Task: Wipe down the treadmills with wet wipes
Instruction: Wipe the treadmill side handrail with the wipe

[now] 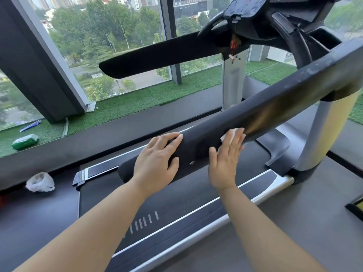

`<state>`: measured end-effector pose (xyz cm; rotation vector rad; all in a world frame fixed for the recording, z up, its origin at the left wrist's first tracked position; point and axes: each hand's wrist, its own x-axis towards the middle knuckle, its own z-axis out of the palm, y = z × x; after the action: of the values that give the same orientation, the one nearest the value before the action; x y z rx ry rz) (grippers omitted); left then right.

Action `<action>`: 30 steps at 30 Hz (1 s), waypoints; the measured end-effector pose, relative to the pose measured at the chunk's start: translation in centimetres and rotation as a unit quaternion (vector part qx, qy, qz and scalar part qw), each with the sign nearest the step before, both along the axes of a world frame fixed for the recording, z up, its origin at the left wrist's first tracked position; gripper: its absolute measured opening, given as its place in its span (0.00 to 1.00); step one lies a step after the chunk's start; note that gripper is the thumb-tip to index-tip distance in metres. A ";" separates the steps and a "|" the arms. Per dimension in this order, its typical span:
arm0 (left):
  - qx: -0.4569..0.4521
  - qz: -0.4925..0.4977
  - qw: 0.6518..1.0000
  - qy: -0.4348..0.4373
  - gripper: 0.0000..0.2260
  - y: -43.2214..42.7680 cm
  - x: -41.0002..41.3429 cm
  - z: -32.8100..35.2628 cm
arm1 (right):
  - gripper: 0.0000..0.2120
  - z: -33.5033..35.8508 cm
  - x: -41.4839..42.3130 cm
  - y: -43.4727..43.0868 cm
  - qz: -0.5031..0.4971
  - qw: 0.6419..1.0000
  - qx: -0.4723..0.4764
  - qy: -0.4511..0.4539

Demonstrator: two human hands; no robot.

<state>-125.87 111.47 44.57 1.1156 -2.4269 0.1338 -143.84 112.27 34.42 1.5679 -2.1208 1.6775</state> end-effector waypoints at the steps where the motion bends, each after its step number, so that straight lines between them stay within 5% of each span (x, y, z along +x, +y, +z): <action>1: -0.001 0.001 1.000 0.001 0.25 0.0 0.0 0.0 | 0.31 0.5 -0.1 -0.3 -0.007 0.999 -0.002 -0.053; 4: -0.002 0.004 1.000 0.003 0.25 0.0 0.0 0.0 | 0.32 1.3 2.7 0.0 0.028 0.992 -0.009 -0.125; 9: -0.009 0.004 1.000 -0.001 0.24 0.0 0.0 -0.1 | 0.30 -1.5 5.7 2.3 0.129 0.991 -0.021 -0.019; 12: -0.004 -0.003 1.000 -0.001 0.25 0.1 0.0 -0.1 | 0.28 0.1 3.1 1.0 0.066 0.981 -0.016 -0.184; 16: -0.006 -0.003 1.000 0.002 0.25 0.0 0.0 -0.1 | 0.27 3.2 3.0 0.0 0.017 0.908 -0.021 -0.418; 22: -0.014 -0.003 1.000 0.001 0.24 -0.1 0.0 -0.2 | 0.31 2.7 8.1 3.0 0.125 0.889 0.000 -0.441; 27: 0.007 -0.004 1.000 -0.001 0.25 0.0 0.1 -0.1 | 0.27 5.3 3.4 0.5 0.013 0.850 -0.019 -0.526; 30: 0.023 -0.012 0.999 0.020 0.25 -0.1 0.1 0.1 | 0.27 4.9 5.3 0.6 0.026 0.874 -0.019 -0.485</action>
<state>-125.77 111.36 44.64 1.0988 -2.4175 0.0491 -138.49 112.89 39.35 0.7888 -2.3102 2.9215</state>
